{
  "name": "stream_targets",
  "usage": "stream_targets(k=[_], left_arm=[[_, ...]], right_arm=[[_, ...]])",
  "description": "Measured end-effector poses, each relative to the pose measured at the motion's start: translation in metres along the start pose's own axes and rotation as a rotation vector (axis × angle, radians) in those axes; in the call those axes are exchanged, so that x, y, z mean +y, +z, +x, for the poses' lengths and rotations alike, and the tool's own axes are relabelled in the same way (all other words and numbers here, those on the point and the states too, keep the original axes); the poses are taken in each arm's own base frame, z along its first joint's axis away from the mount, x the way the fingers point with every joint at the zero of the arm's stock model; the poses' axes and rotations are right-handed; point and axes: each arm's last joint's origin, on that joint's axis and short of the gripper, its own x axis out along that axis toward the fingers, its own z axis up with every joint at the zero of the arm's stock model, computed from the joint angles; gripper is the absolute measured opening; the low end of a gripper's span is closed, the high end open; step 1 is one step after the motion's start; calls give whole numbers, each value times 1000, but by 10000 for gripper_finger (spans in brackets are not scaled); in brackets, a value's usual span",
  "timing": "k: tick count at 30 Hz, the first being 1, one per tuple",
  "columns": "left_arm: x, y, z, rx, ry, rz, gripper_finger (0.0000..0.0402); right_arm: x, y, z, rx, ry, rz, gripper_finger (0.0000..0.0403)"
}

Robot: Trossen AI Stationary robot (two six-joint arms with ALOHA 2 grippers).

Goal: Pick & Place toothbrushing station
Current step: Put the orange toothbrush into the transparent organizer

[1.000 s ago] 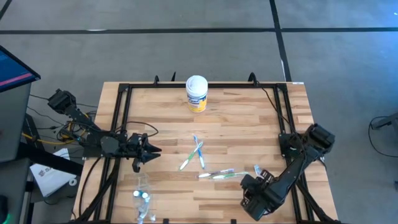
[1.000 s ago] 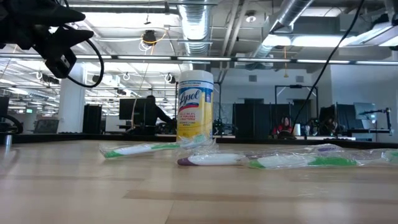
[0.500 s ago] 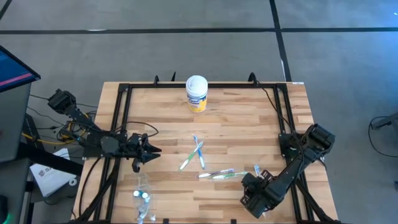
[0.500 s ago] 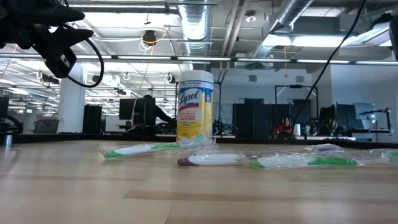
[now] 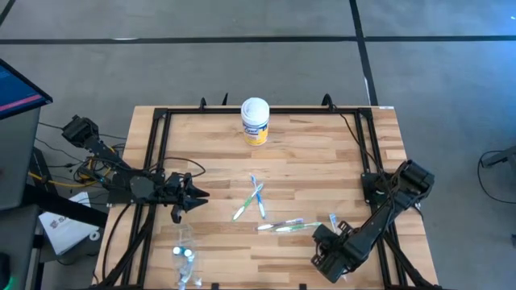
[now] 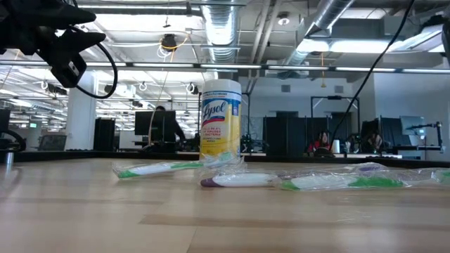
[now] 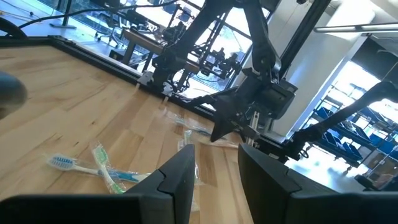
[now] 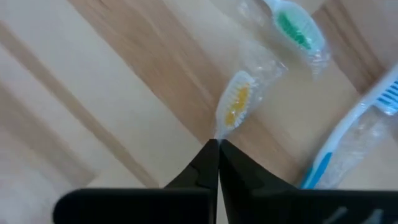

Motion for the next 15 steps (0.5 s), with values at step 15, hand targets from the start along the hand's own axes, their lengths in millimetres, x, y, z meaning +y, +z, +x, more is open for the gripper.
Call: stream_targets(k=[15], left_arm=[[0, 0, 0, -4, -2, -3, 118]], right_arm=[[8, 35, -55, -392, 215, -106, 0]])
